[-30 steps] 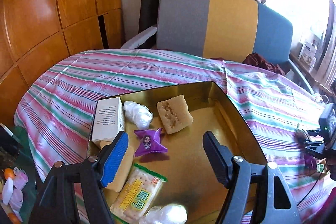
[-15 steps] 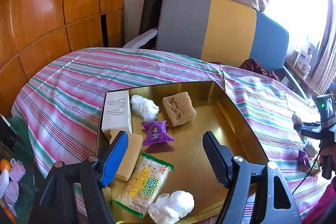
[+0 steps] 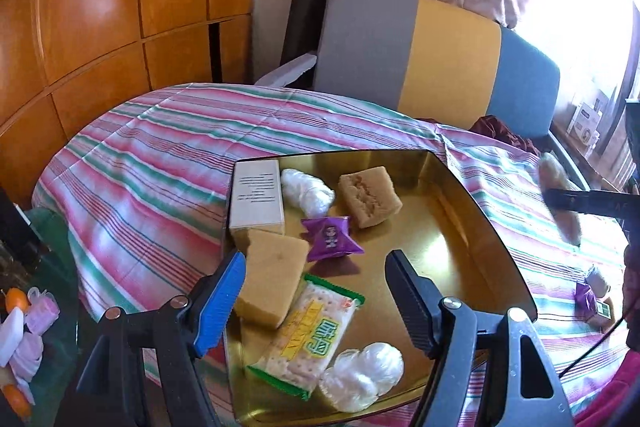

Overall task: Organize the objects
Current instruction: 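Carry the cracker bar over the gold tray with right tool, then lower the cracker bar into the gold tray and open right tool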

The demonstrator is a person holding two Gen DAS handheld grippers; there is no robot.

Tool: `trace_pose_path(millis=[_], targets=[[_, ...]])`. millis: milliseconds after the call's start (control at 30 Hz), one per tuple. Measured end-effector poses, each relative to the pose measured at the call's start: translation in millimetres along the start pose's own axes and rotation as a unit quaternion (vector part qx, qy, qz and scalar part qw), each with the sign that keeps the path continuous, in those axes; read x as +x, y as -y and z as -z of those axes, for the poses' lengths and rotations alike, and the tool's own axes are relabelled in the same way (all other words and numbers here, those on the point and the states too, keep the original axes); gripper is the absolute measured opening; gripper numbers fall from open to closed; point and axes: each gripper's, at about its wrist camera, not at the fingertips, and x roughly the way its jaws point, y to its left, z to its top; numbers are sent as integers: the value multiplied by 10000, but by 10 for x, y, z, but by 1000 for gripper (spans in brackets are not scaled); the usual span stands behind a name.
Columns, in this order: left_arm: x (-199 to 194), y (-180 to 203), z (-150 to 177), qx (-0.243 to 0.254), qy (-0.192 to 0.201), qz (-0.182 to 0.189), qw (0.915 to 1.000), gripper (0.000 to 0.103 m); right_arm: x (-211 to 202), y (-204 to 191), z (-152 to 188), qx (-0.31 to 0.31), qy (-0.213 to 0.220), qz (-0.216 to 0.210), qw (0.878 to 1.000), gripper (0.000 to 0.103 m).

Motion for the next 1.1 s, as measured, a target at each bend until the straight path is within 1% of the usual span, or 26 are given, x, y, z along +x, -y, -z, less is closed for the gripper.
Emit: trace_pose_path(millis=[100, 233, 333, 367, 467, 567, 600, 633, 700, 767, 833, 900, 967, 1000, 1033, 1067, 1100], targets=[[-39, -109, 2, -119, 50, -30, 9999, 73, 170, -439, -31, -117, -160, -404, 9990, 36], [-80, -329, 20, -321, 90, -160, 9993, 73, 482, -838, -42, -228, -402, -514, 9976, 36], [-86, -482, 52, -462, 70, -267, 9986, 73, 742, -1069, -40, -187, -594, -457, 9970, 36], [-78, -537, 66, -515, 45, -297, 9982, 73, 845, -1113, -42, -169, -664, -381, 9969, 36], [-49, -657, 122, -643, -43, -353, 9973, 73, 1142, -1179, -12, 13, -879, -186, 9960, 36], [-22, -714, 160, -716, -102, -368, 9967, 73, 1402, -1197, 38, 187, -1110, 121, 9936, 38], [-15, -721, 165, -728, -111, -360, 9966, 73, 1450, -1195, 52, 250, -1177, 134, 9926, 39], [-10, -722, 166, -728, -118, -350, 9967, 73, 1482, -1203, 68, 308, -1232, 15, 9919, 40], [3, -720, 176, -727, -139, -342, 9967, 73, 1493, -1259, 95, 262, -1225, -145, 9920, 46], [9, -709, 186, -719, -157, -339, 9967, 73, 1490, -1313, 132, 196, -1223, -402, 9915, 46], [-1, -703, 189, -717, -153, -351, 9967, 73, 1459, -1406, 175, -97, -1213, -466, 9915, 46], [-14, -706, 183, -720, -130, -374, 9966, 73, 1423, -1484, 208, -394, -1100, -264, 9928, 46], [-27, -699, 167, -716, -97, -393, 9966, 73, 1308, -1554, 237, -737, -837, 51, 9937, 46], [-32, -694, 164, -706, -87, -398, 9967, 73, 1243, -1584, 255, -918, -697, 196, 9931, 48], [-38, -683, 161, -696, -78, -400, 9967, 73, 1185, -1612, 262, -1064, -585, 314, 9921, 50], [-41, -671, 158, -685, -74, -396, 9968, 73, 1117, -1630, 282, -1227, -439, 470, 9904, 56], [-43, -662, 157, -670, -73, -391, 9970, 73, 1065, -1640, 294, -1352, -314, 597, 9885, 59]])
